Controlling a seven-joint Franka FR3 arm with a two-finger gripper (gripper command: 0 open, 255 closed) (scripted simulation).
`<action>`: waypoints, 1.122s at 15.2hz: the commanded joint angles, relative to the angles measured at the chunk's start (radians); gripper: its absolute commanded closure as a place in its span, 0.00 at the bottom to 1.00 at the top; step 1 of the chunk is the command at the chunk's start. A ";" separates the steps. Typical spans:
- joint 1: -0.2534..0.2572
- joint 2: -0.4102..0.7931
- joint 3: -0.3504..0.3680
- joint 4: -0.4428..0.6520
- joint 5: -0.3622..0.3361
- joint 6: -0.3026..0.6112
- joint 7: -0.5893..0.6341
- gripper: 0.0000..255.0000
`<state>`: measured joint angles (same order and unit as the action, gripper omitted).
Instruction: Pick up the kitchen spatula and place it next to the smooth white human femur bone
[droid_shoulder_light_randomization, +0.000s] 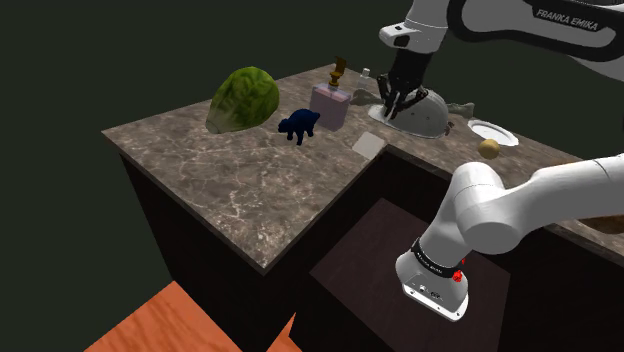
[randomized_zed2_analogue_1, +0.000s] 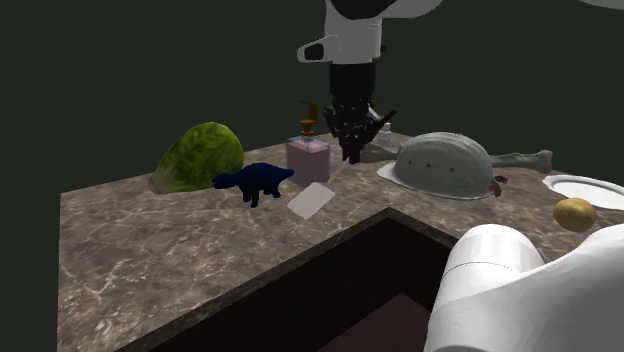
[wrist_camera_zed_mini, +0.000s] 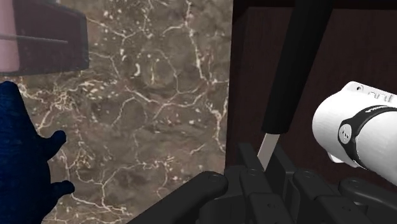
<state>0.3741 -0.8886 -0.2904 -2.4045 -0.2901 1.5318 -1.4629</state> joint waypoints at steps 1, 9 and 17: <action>-0.024 -0.068 -0.017 -0.028 -0.027 -0.035 -0.033 1.00; -0.122 -0.289 -0.101 -0.075 -0.148 -0.181 -0.186 1.00; -0.210 -0.447 -0.207 -0.046 -0.301 -0.318 -0.373 1.00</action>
<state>0.1773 -1.3114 -0.4862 -2.4554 -0.5691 1.2365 -1.8074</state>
